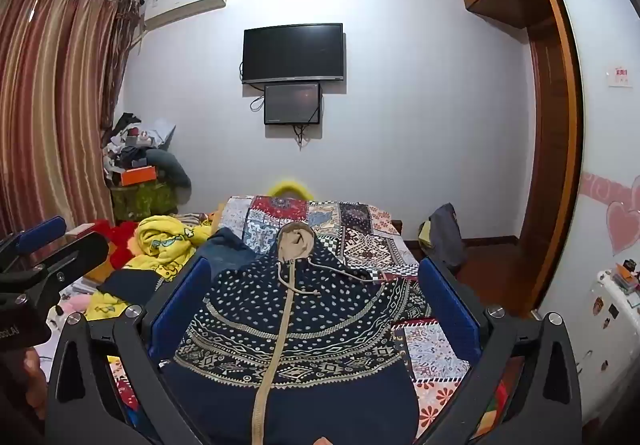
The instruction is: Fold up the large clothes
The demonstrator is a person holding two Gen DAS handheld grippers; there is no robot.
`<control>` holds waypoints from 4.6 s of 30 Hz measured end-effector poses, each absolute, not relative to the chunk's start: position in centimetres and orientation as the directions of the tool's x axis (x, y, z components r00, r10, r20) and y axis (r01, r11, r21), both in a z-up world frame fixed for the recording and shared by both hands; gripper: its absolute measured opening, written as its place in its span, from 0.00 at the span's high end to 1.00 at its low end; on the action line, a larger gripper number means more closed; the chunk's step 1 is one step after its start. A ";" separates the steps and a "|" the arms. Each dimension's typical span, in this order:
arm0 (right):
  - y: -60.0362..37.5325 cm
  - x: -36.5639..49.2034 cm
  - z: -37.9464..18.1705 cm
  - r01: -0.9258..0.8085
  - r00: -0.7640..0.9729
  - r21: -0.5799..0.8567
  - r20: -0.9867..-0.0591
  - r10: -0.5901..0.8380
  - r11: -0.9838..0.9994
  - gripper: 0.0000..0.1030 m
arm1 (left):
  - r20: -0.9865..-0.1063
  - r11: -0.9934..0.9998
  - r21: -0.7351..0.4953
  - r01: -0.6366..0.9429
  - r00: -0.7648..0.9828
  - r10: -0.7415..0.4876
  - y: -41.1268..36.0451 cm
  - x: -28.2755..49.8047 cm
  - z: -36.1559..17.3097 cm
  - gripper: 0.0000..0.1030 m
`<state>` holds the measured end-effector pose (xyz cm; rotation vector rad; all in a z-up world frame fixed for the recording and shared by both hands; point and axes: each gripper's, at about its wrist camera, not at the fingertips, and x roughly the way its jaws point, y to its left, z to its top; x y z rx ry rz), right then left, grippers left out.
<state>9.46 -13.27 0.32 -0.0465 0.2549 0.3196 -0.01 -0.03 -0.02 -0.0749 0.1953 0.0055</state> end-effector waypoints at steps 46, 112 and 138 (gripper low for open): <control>-13.2 10.1 0.2 -0.334 0.907 0.013 -0.269 0.325 0.943 0.00 | -0.212 0.997 -0.069 -0.019 0.977 0.004 0.0 0.6 -0.4 0.00; -9.4 22.2 -2.4 -0.317 0.881 -0.007 -0.373 0.292 0.948 0.00 | -0.343 0.946 -0.055 -0.319 0.896 0.282 14.7 13.7 -5.6 0.00; -0.9 37.5 -16.3 -0.399 0.612 -0.201 -0.785 0.097 0.894 0.02 | -0.778 0.720 -0.447 -0.530 0.629 -0.020 42.0 22.1 -28.1 0.25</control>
